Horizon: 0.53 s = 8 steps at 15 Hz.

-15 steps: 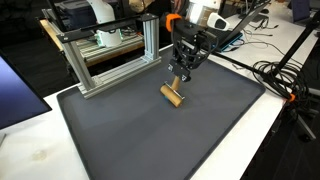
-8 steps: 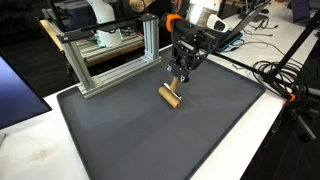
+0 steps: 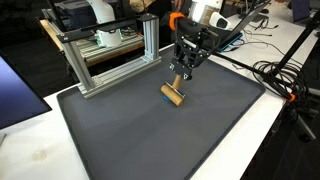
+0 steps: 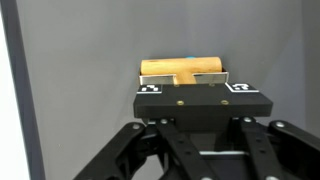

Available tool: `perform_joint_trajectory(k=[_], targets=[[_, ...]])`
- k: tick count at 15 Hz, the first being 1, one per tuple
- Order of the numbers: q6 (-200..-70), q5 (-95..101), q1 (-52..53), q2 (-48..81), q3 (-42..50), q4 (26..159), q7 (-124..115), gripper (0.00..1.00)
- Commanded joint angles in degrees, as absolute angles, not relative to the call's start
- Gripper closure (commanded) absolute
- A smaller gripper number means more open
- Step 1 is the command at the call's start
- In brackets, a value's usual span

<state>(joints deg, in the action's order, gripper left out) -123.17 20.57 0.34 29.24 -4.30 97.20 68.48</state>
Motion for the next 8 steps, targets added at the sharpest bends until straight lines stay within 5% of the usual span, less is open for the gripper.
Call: perform_joint_trajectory(k=[1, 8], targets=[[-124.4, 17.8, 0.1, 29.0, -5.7, 99.3, 69.6, 0.78], [-124.6, 17.1, 0.1, 28.8, -6.7, 99.8, 70.0, 0.78]])
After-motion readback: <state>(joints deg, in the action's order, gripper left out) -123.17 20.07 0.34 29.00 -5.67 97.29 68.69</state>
